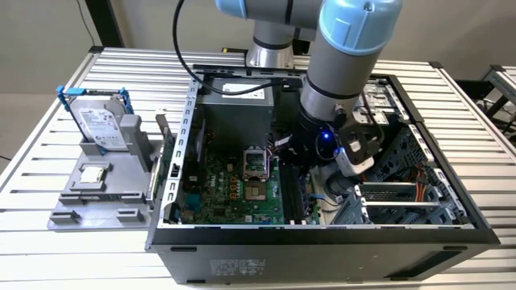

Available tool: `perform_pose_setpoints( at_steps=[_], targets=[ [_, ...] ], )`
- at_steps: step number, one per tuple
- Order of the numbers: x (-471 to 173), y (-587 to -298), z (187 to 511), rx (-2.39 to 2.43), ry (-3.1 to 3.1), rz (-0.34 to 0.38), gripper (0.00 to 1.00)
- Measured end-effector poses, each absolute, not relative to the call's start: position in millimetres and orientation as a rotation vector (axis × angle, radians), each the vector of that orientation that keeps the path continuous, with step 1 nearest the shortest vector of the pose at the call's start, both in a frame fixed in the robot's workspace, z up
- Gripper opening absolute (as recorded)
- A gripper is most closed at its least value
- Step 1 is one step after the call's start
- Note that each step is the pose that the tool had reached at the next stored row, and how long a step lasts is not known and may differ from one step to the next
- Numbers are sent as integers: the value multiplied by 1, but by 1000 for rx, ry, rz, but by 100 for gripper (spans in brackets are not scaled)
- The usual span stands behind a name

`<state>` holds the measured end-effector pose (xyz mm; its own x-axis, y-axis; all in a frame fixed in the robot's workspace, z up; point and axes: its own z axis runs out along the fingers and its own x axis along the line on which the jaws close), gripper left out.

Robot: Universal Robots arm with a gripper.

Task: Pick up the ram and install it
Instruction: 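Insert the ram into the slot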

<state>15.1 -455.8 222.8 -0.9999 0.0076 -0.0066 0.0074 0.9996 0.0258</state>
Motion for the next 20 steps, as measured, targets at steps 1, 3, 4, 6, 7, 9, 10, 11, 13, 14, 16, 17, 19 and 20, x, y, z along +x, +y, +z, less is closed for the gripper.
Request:
perform_pose_setpoints(
  at_steps=[1, 3, 4, 6, 7, 9, 10, 11, 13, 14, 16, 17, 19, 20],
  targets=[
    [15, -456, 222, 12, 3136, 40, 0],
    [15, -456, 222, 12, 3141, 40, 0],
    [15, -456, 220, 12, 3143, 40, 0],
    [15, -456, 219, 12, 3147, 40, 0],
    [15, -456, 218, 12, 3149, 40, 0],
    [15, -456, 217, 12, 3152, 40, 0],
    [16, -456, 217, 12, 3152, 40, 0],
    [16, -456, 217, 12, 3152, 40, 0],
    [16, -456, 217, 12, 3152, 40, 0],
    [16, -456, 217, 13, 3152, 39, 0],
    [17, -456, 217, 12, 3152, 39, 0],
    [17, -456, 217, 12, 3152, 39, 0],
    [17, -456, 217, 12, 3152, 39, 0],
    [17, -456, 217, 12, 3152, 39, 0]
  ],
)
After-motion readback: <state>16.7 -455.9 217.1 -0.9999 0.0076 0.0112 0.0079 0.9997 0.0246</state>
